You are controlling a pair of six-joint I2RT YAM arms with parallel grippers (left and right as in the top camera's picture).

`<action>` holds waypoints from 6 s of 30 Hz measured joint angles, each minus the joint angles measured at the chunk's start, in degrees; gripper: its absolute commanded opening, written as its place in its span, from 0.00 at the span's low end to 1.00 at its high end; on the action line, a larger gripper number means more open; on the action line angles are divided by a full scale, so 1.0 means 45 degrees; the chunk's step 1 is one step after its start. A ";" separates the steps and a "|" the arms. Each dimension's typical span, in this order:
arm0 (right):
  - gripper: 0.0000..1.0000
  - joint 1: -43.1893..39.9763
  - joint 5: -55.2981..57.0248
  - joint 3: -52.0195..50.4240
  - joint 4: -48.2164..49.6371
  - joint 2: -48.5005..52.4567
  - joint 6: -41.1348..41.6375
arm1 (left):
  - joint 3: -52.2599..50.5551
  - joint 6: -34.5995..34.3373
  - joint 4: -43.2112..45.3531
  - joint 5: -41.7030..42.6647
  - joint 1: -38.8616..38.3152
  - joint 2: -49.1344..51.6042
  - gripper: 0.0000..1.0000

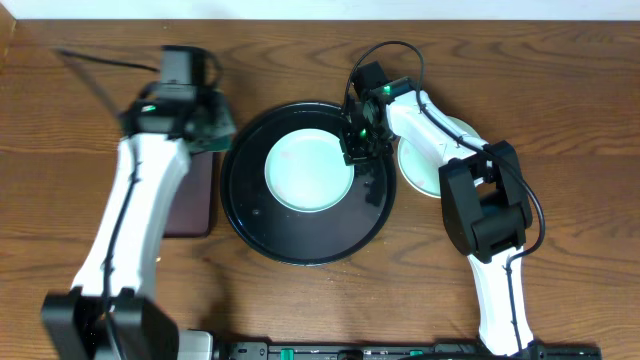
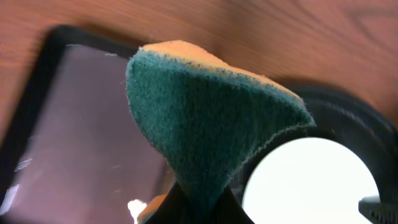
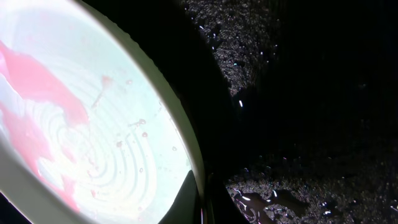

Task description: Clean dirty plates on tray and stack at the side

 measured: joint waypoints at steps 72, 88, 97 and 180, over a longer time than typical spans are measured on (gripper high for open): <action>0.01 0.1559 0.2229 -0.0466 0.0185 -0.5746 -0.0175 | 0.0019 -0.0087 -0.1452 -0.0233 0.2225 -0.0253 0.07; 0.01 -0.5605 0.1899 -0.1457 -0.2249 -0.7266 -0.0223 | 0.0019 -0.0087 -0.1511 -0.0233 0.2225 -0.0253 0.08; 0.01 -0.7014 0.3011 -0.6067 0.1166 -0.7125 -0.0170 | -0.0053 -0.0087 -0.1579 -0.0272 0.2225 -0.0253 0.08; 0.99 -0.7062 0.3541 -0.2395 -0.3609 -1.8200 -0.0481 | 0.1948 0.2497 -0.1928 -0.0034 0.2710 -0.0753 0.77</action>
